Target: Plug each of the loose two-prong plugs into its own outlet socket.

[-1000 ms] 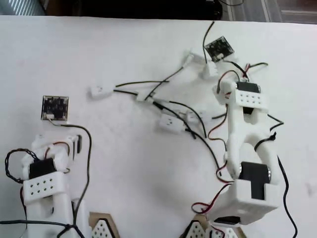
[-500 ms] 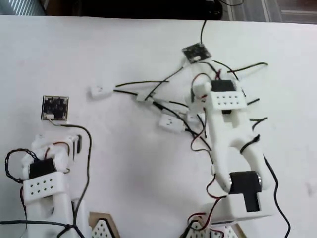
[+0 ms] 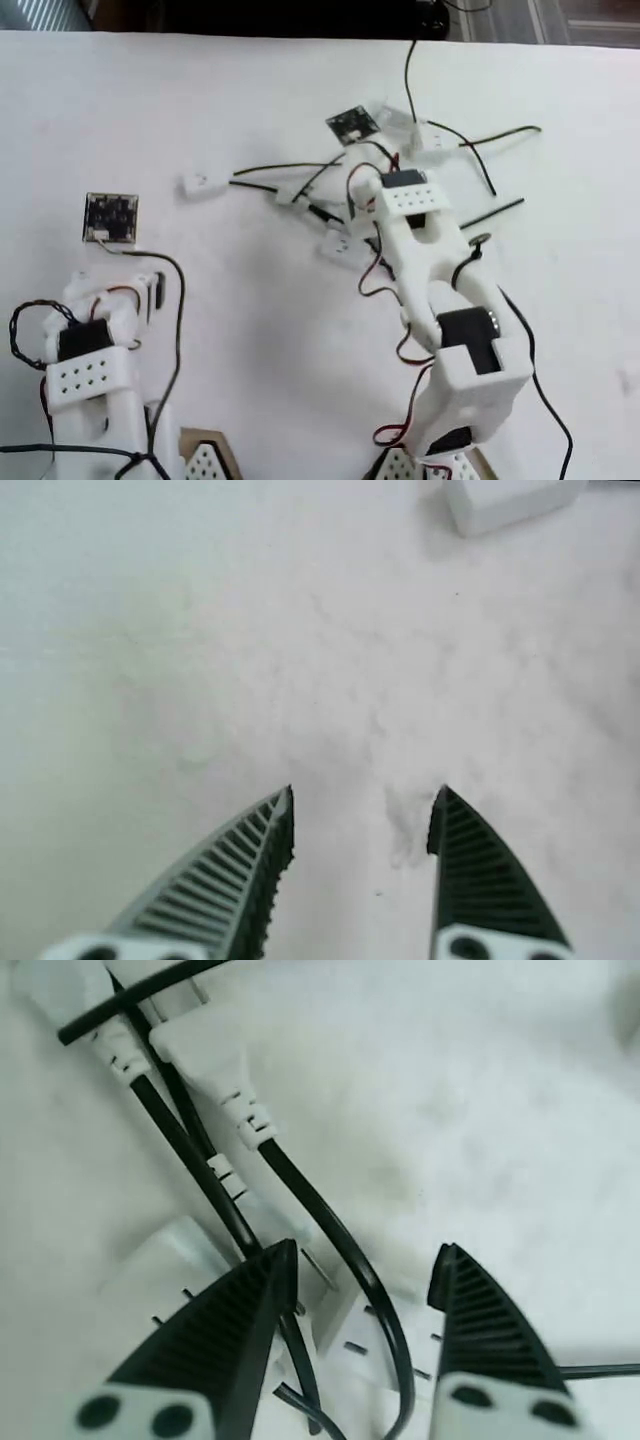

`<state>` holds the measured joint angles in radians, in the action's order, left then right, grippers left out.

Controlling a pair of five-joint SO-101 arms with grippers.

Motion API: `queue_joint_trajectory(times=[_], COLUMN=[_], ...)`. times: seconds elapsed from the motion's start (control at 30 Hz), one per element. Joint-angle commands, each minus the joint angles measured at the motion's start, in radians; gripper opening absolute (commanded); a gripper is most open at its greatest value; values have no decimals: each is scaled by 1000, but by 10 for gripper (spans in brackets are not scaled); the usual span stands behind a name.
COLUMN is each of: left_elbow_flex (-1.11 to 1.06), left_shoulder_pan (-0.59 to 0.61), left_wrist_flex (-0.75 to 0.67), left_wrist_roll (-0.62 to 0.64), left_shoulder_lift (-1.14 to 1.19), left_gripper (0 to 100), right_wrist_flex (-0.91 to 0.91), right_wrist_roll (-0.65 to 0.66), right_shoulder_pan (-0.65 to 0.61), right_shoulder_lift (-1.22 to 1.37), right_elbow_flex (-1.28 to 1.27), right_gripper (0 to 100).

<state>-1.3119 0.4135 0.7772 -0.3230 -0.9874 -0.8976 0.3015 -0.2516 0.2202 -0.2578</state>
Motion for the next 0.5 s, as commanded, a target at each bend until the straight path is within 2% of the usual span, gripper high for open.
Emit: queue_joint_trajectory(times=[0.0,0.1,0.3,0.47], left_elbow_flex=[2,2,2,2], left_shoulder_pan=[5,5,5,5], left_wrist_flex=[-17,-17,-17,-17], left_wrist_roll=[3,3,3,3], left_shoulder_lift=[-19,-19,-19,-19], left_gripper=[221,221,221,221], right_wrist_flex=[18,19,-1,-124], right_wrist_roll=[-5,-3,2,2], right_shoulder_pan=[19,35,96,127], right_shoulder_lift=[-7,-7,-70,-249], right_elbow_flex=[6,8,17,18], right_gripper=[120,10,18,18])
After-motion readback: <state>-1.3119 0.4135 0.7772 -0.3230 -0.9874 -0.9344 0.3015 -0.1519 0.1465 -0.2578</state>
